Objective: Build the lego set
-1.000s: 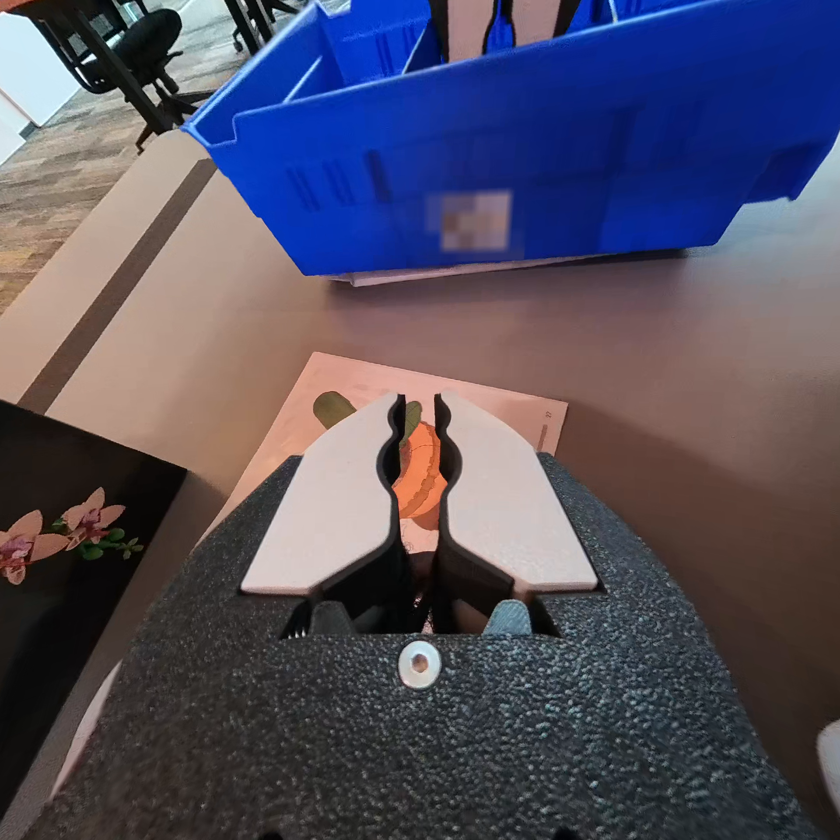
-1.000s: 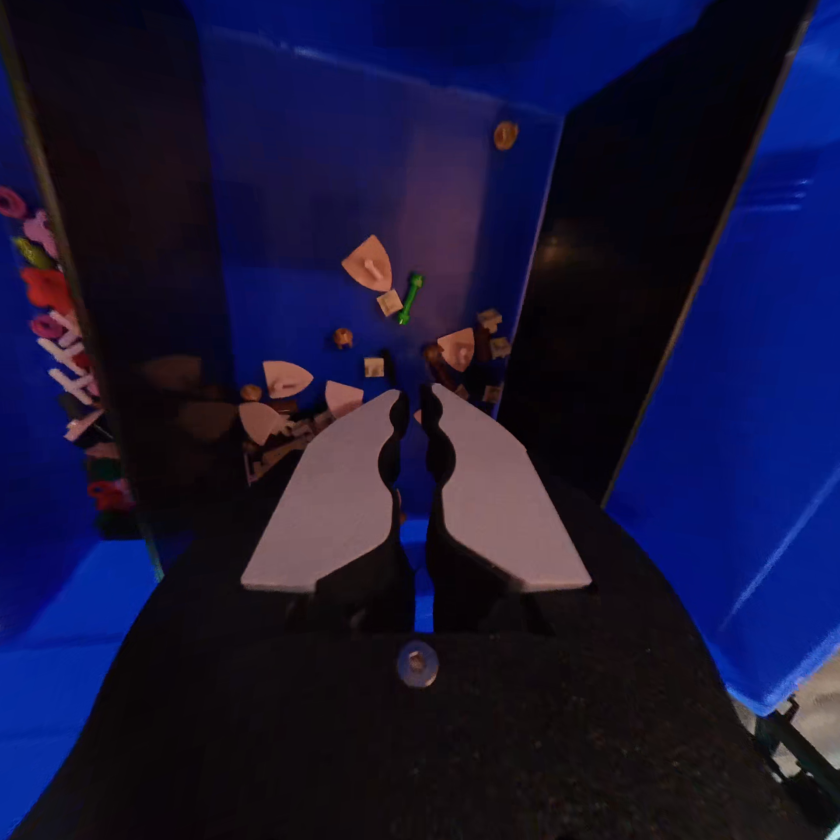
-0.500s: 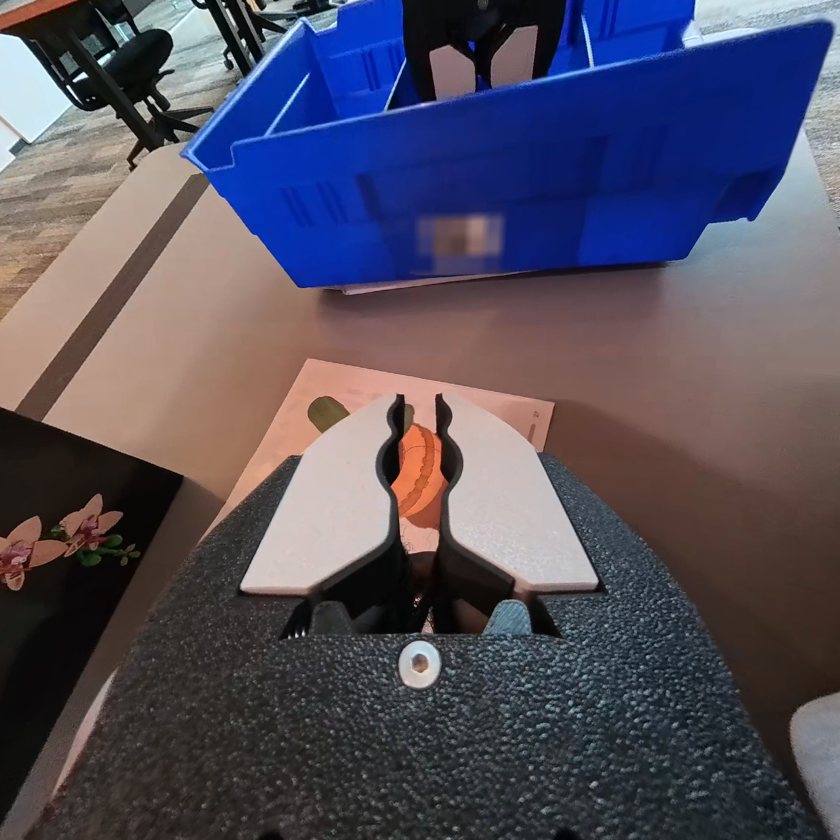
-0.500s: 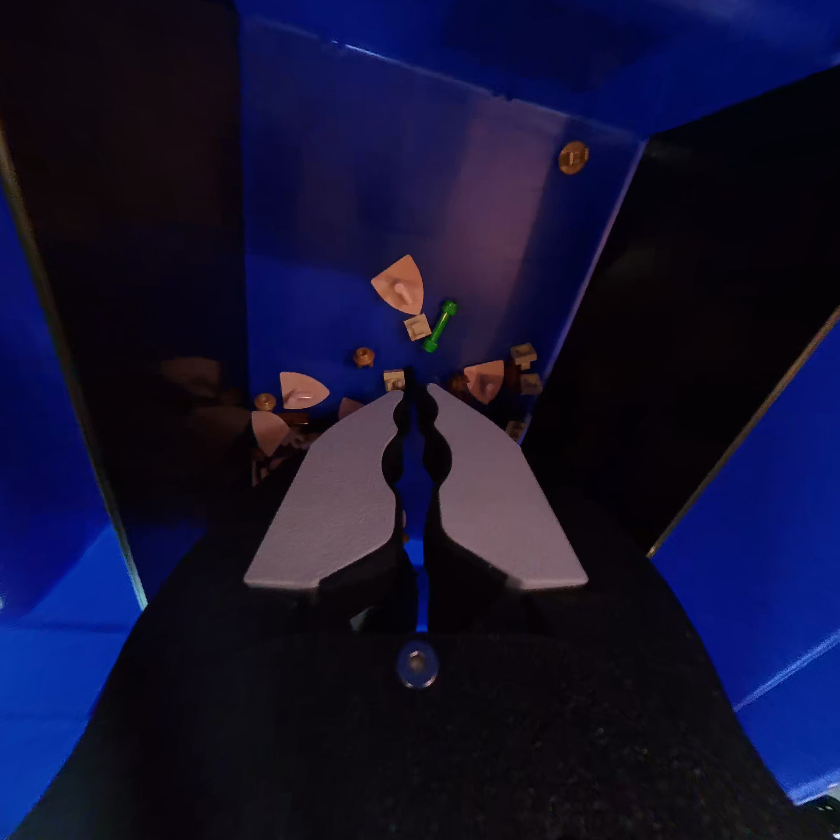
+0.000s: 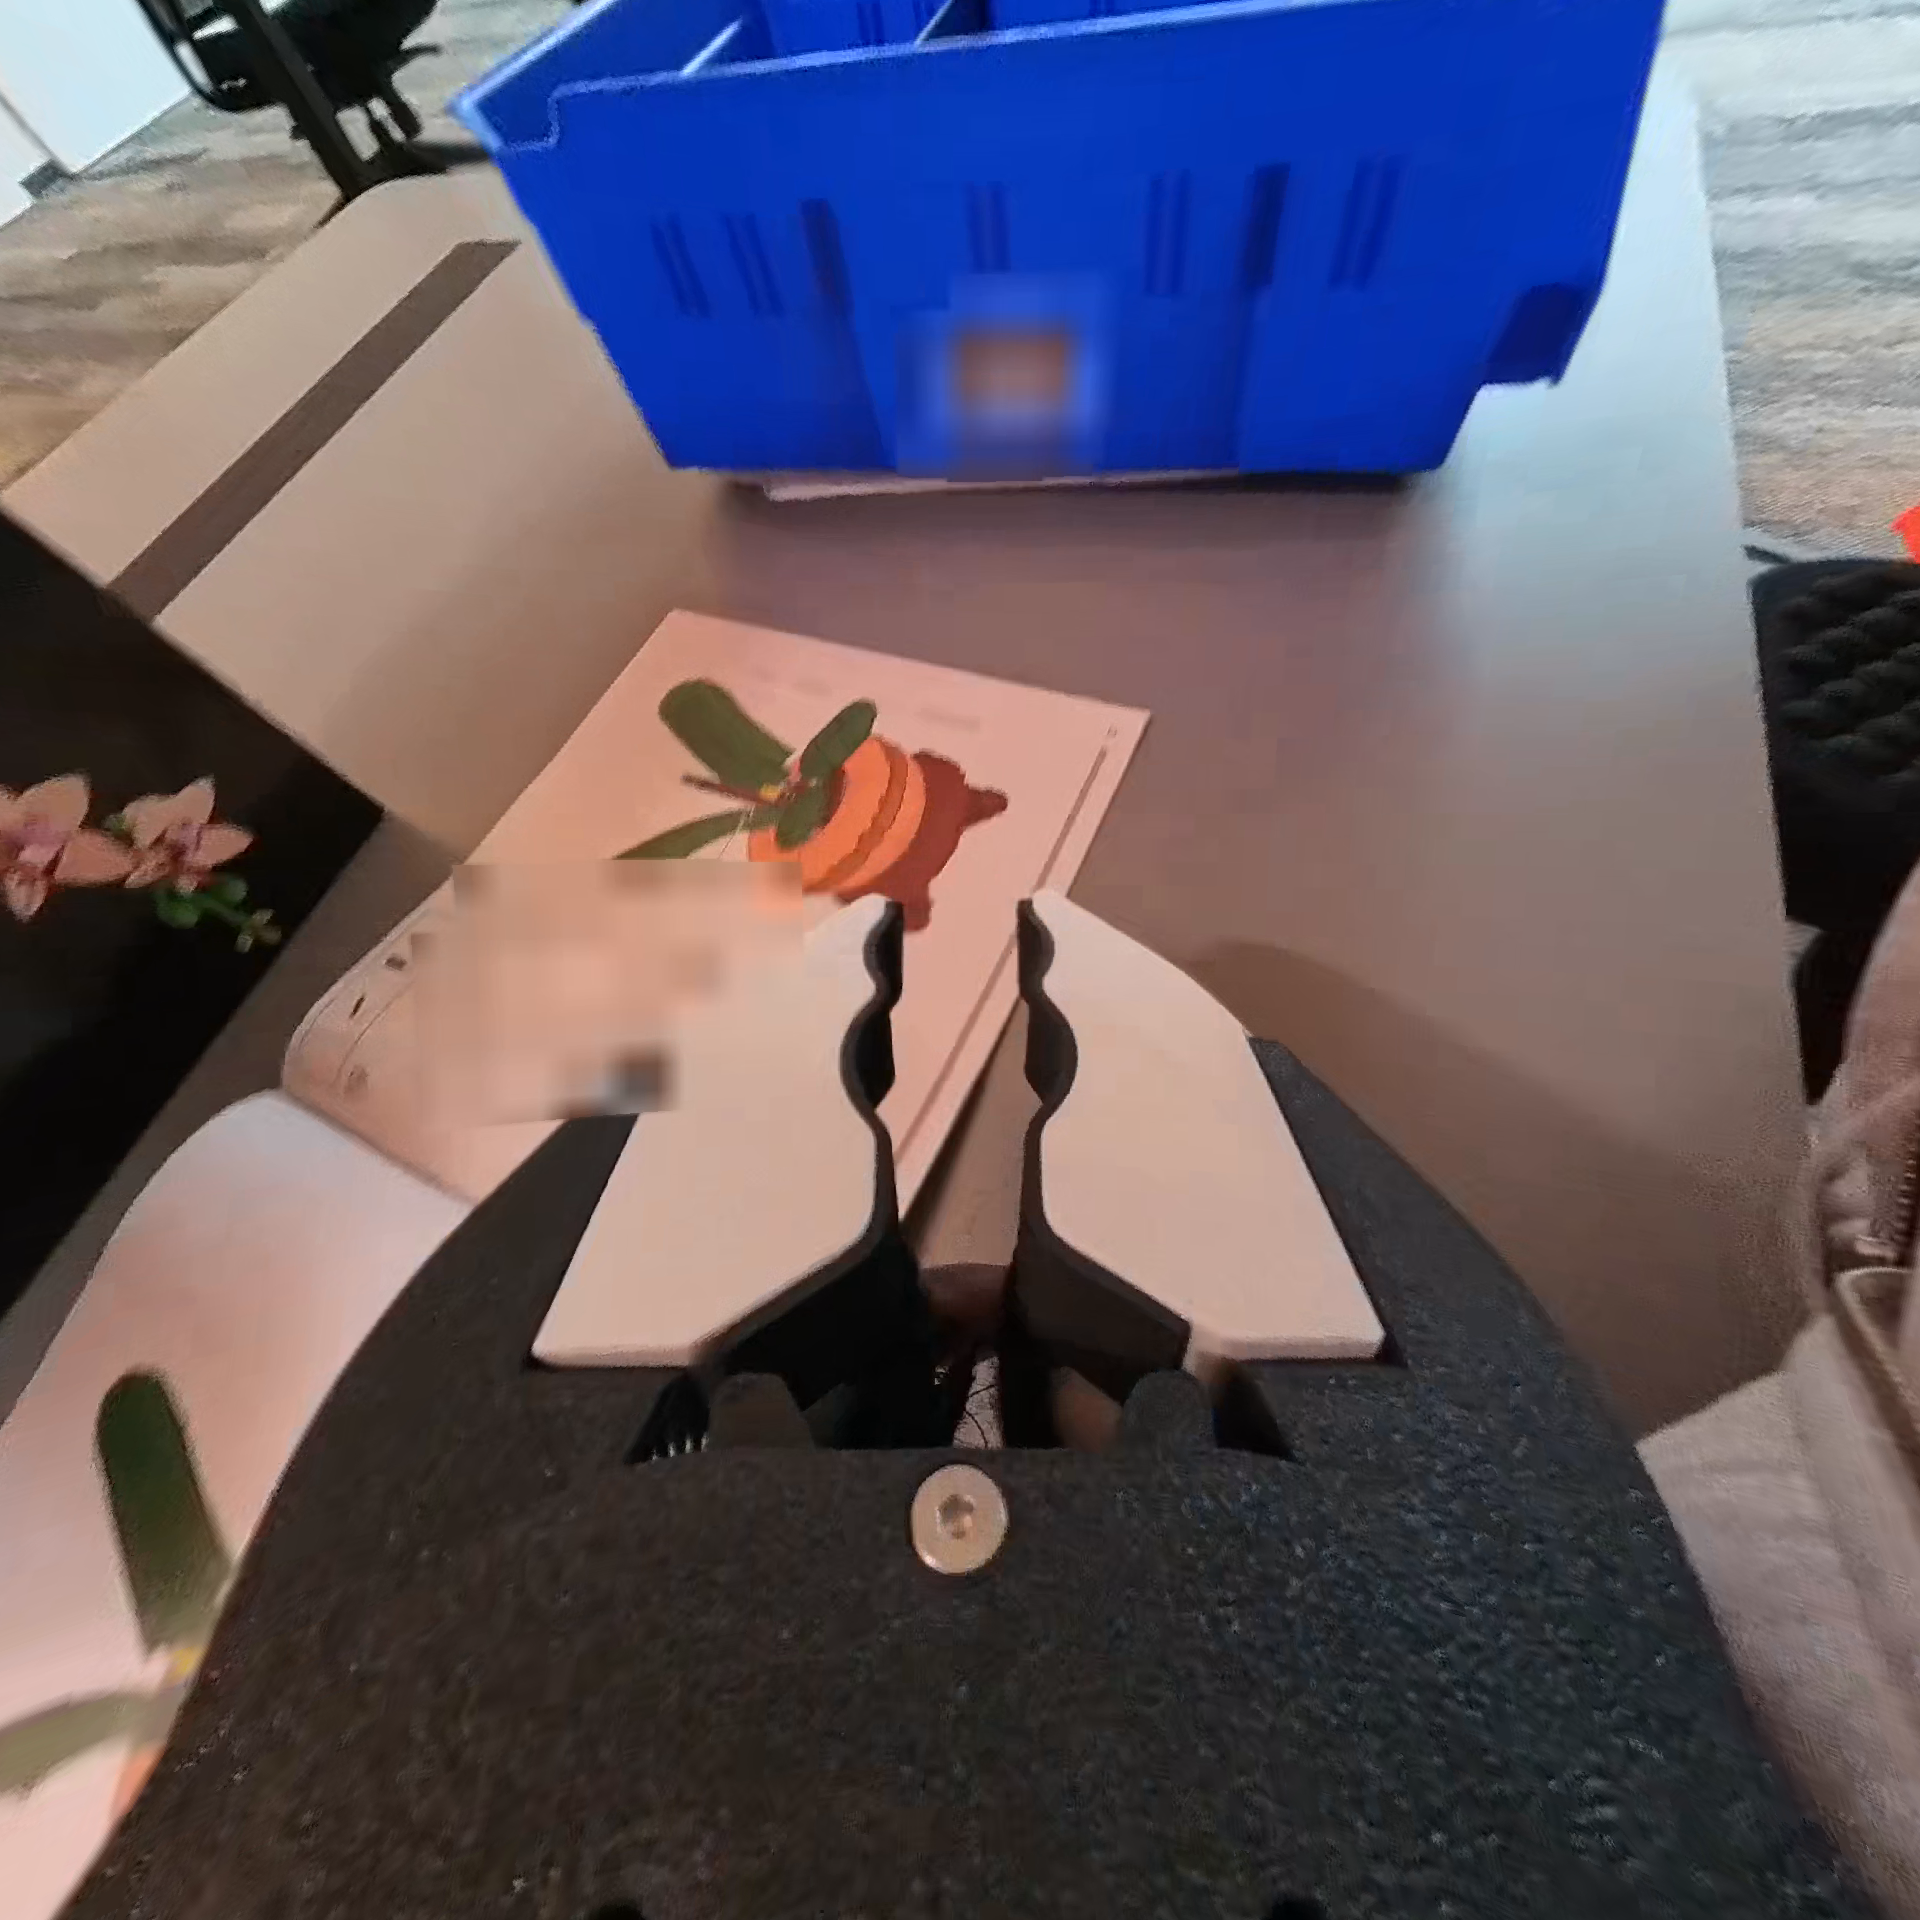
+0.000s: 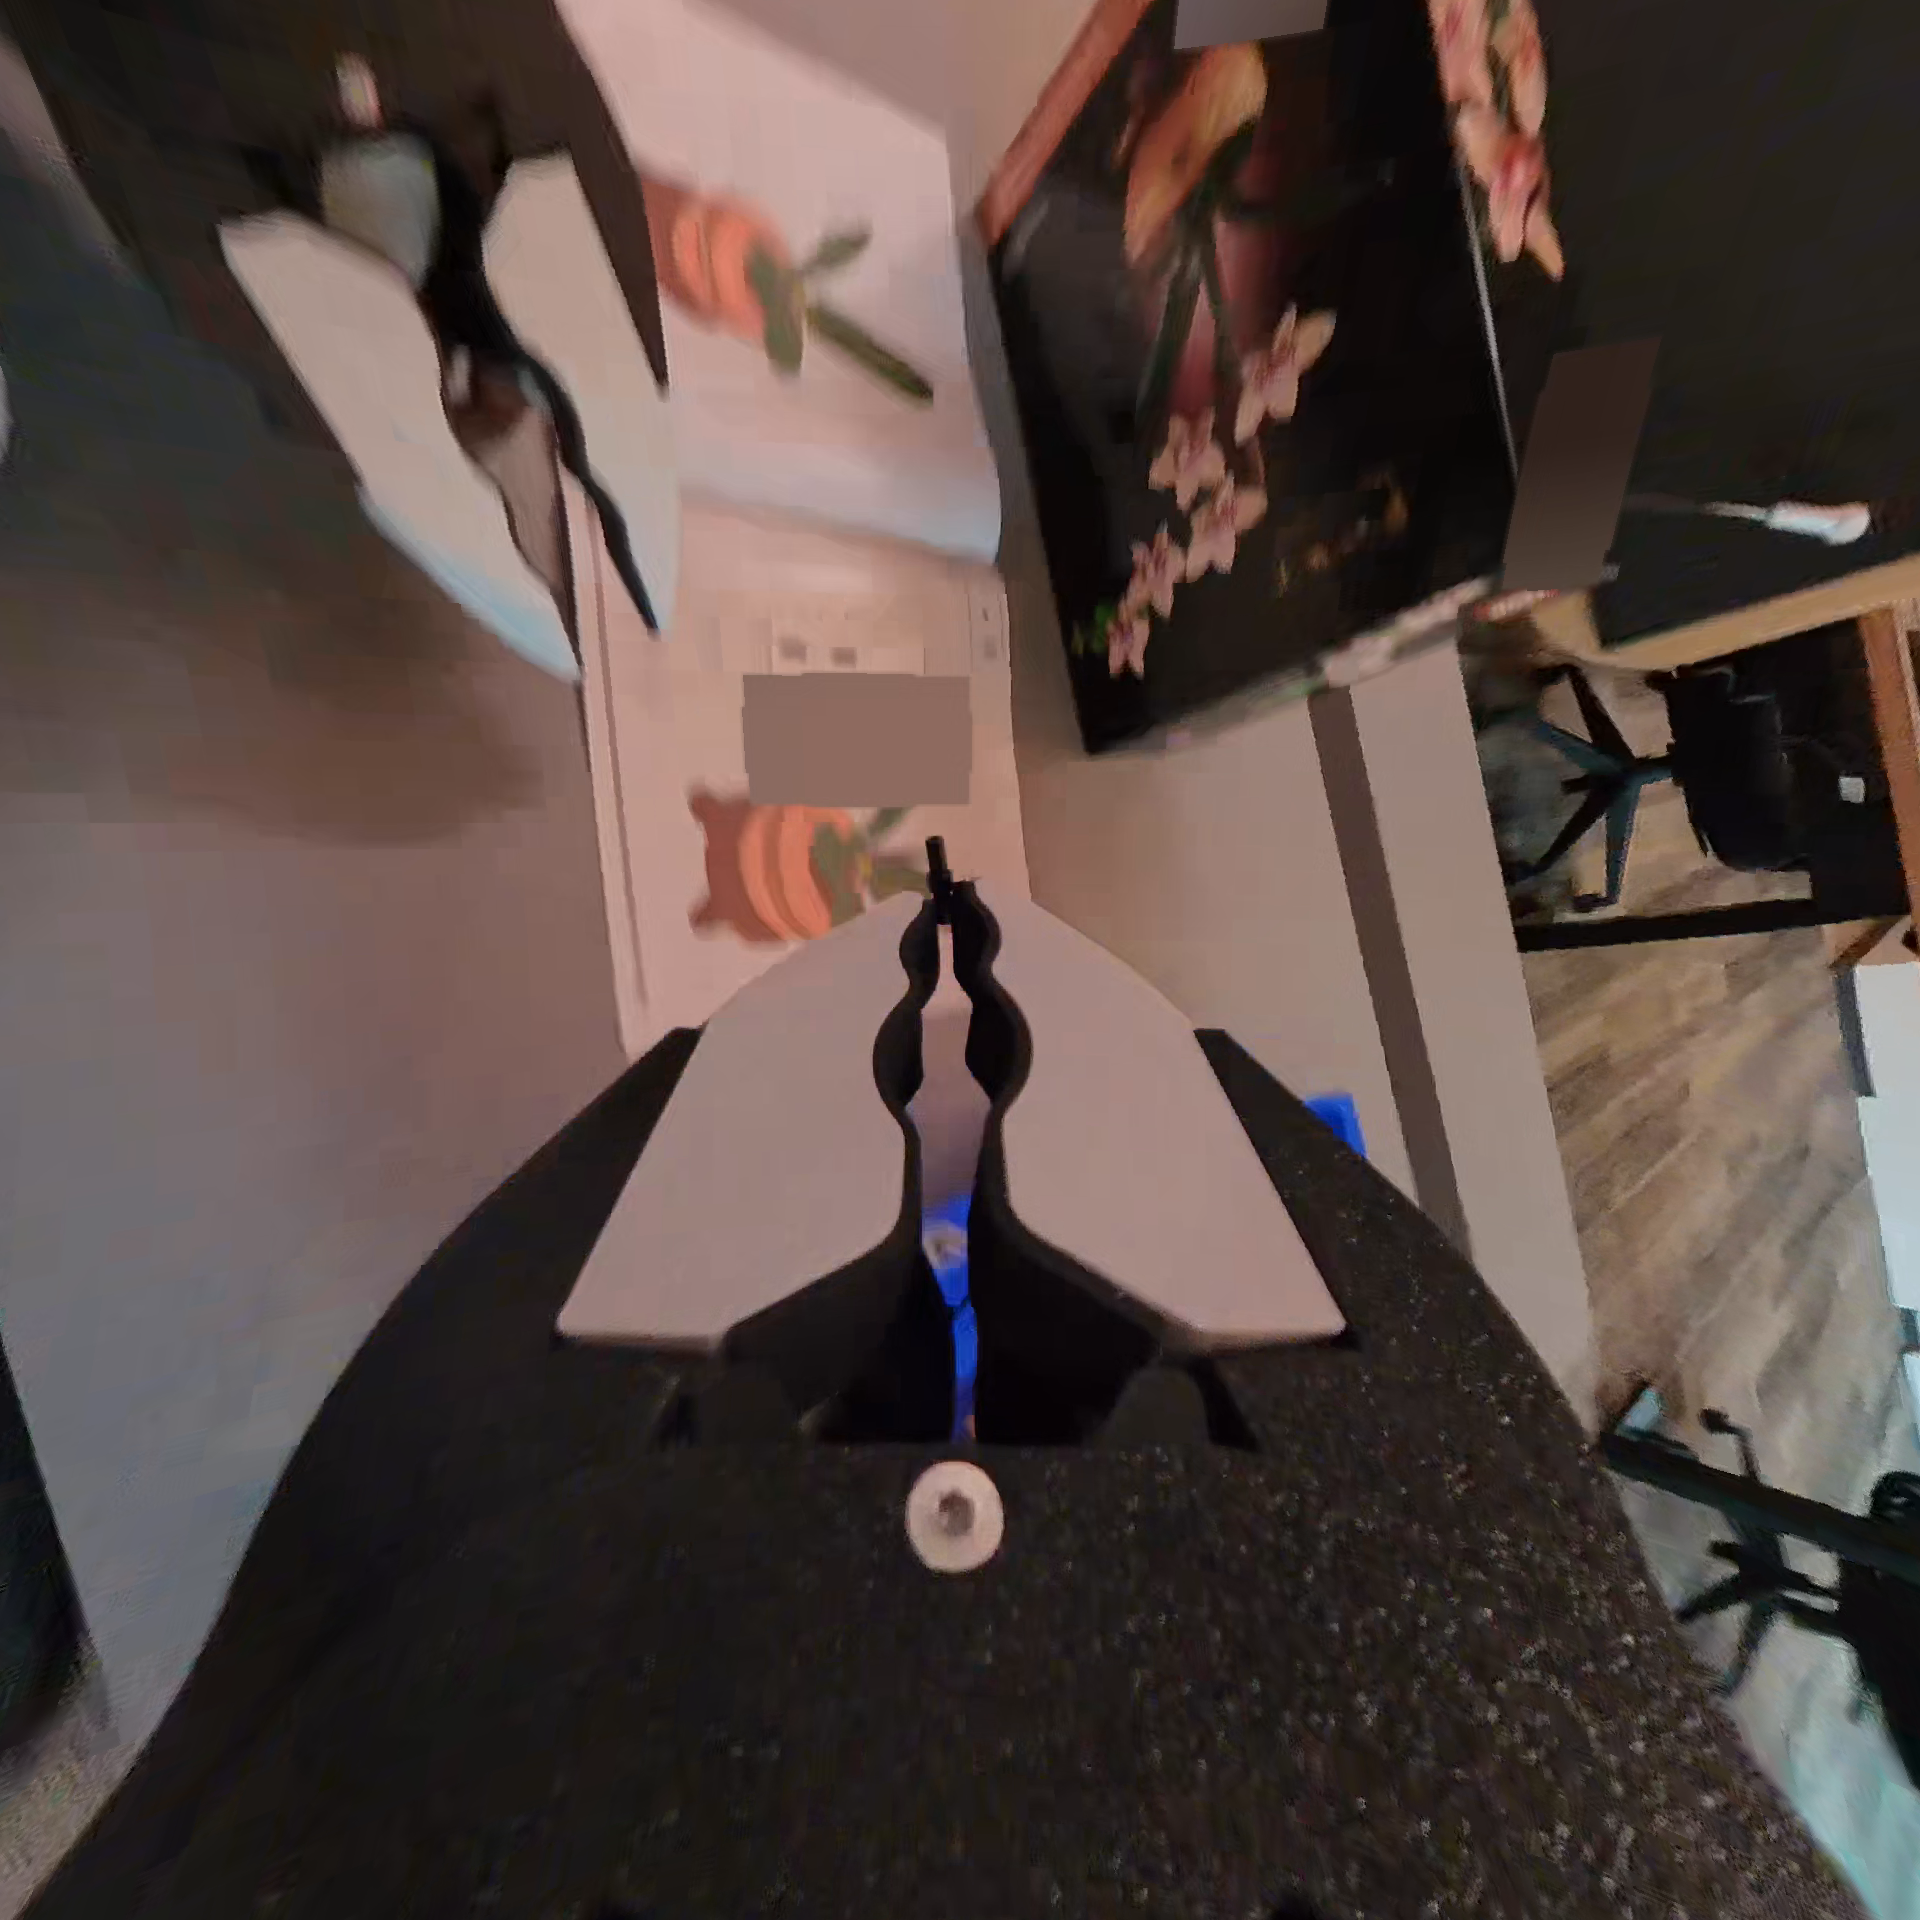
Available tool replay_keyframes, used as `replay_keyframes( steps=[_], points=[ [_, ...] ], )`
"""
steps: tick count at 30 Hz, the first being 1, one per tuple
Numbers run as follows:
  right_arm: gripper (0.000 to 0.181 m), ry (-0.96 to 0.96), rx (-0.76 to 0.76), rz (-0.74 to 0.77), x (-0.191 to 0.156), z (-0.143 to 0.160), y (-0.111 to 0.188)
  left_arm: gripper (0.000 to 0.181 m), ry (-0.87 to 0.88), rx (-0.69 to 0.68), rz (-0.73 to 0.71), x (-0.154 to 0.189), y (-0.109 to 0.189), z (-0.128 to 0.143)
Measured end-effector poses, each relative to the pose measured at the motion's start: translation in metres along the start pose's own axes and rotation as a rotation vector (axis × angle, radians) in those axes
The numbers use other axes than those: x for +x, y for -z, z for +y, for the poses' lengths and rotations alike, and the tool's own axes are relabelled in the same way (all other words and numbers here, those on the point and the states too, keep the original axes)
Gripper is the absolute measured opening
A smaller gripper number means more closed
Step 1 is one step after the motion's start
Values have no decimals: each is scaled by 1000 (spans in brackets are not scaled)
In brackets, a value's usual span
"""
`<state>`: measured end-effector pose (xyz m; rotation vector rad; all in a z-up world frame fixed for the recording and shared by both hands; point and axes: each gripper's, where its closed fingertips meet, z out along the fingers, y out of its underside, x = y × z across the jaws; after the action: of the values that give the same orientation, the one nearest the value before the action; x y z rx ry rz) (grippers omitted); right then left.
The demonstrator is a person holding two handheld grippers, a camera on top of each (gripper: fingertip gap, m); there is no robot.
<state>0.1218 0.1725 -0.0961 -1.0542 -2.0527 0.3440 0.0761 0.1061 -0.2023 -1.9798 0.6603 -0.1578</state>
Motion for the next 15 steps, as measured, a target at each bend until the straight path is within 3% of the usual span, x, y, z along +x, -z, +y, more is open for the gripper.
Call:
replay_keyframes(
  steps=[3, 5, 9, 12, 15],
  points=[
    [2, -168, 65, 62, -11, -34, -38, 20, 0, -22, -72, -13, 16, 16],
    [2, -289, 82, -53, -32, -42, -78, 20, -6, -28, -114, -22, 28, 23],
    [2, -289, -145, -249, -64, -16, -142, 19, 9, -56, -147, -35, 44, 41],
    [2, -256, -261, -311, -71, 0, -155, 19, 14, -56, -139, -38, 49, 48],
    [2, -270, -264, -319, -73, 2, -154, 19, 47, -30, -127, -39, 51, 49]
  ],
)
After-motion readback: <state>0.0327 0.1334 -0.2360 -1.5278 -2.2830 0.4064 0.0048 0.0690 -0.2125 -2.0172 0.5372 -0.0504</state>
